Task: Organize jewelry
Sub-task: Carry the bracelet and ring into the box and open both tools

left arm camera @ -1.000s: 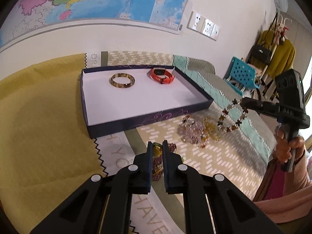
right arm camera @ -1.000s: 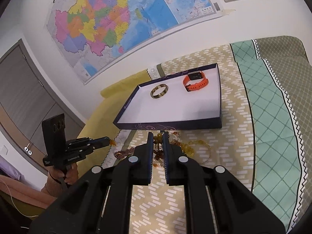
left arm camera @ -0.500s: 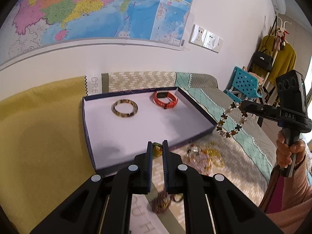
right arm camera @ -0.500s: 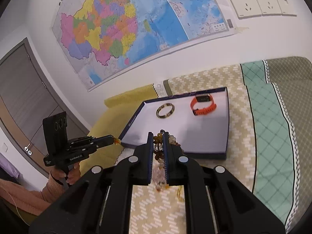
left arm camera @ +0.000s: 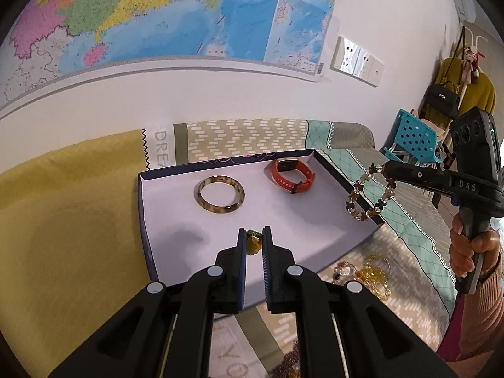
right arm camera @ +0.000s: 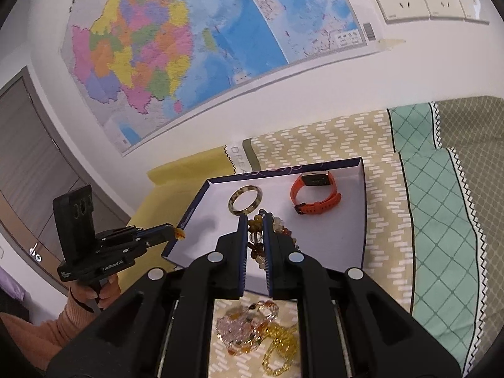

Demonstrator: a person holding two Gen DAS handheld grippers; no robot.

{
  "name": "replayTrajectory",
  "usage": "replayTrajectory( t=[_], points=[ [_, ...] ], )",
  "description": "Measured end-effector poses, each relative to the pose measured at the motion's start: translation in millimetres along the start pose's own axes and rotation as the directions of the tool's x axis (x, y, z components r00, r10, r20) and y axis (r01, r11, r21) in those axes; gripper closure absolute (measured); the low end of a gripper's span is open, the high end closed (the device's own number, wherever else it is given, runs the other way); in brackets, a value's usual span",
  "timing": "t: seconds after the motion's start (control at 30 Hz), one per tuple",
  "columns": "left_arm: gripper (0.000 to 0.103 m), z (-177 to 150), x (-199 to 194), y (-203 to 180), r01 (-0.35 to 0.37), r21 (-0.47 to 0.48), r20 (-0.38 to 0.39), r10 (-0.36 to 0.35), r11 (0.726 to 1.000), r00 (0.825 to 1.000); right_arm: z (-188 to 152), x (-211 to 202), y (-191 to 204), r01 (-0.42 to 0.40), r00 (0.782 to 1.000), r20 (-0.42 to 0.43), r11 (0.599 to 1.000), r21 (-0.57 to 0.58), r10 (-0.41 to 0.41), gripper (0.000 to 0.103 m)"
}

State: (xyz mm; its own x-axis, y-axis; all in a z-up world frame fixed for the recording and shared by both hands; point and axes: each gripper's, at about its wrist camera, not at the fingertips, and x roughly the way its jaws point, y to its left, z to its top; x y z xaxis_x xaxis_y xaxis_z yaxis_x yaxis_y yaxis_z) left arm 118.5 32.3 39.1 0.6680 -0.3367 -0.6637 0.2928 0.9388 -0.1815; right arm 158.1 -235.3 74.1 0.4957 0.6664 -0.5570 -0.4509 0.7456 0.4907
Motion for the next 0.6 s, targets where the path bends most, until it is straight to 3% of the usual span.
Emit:
replayTrajectory(
  t=[0.6],
  points=[
    [0.095,17,53,16,-0.035,-0.025,-0.077,0.033,0.999,0.996,17,37,-18,0.130,0.991,-0.019,0.991,-0.035,-0.130,0.093]
  ],
)
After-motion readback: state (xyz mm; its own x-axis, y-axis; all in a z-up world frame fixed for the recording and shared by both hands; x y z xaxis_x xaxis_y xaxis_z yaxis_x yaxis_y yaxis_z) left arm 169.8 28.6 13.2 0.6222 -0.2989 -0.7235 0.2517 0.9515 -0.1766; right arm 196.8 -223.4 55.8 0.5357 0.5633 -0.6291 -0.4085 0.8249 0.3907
